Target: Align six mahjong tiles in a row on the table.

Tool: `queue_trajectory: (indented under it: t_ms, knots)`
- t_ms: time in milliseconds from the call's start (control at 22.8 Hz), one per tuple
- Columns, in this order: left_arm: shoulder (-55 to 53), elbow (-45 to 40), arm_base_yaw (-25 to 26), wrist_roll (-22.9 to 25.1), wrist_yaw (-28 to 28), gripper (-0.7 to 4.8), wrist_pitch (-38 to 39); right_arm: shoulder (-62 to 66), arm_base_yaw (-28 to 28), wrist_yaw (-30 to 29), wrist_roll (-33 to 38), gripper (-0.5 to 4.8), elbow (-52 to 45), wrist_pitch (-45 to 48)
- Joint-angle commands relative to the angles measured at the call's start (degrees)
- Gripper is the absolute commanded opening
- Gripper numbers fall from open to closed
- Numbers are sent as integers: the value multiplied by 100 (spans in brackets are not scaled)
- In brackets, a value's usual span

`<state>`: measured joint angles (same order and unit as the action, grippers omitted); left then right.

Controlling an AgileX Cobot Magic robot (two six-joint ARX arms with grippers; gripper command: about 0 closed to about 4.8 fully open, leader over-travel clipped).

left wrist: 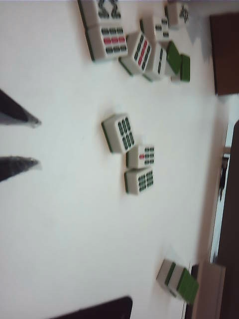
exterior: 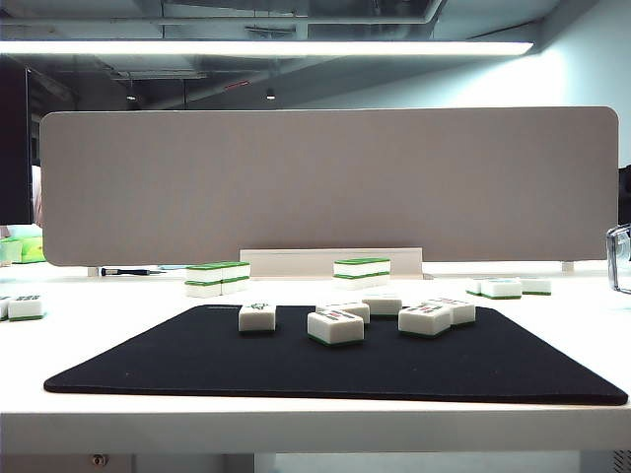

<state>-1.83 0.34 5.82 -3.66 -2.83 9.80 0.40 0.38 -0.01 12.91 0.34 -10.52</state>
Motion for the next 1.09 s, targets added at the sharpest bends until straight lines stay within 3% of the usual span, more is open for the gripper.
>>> queue_trajectory:
  t_ms: [44, 263, 394, 788, 1094]
  knots:
    - [-2, 2, -4, 24, 459, 79, 90, -42, 9, 11, -498, -1, -2, 50]
    - [-2, 2, -2, -28, 459, 80, 90, -42, 9, 9, -549, -1, -2, 46]
    - [-2, 2, -2, -330, 455, 80, 90, -42, 7, 9, -549, -1, -2, 50]
    - [-2, 2, -2, -326, 413, 80, 92, -42, 9, 11, -568, -1, 223, 262]
    - [-11, 2, -2, -323, 409, 79, 92, -42, 9, 9, -568, -1, 1228, -76]
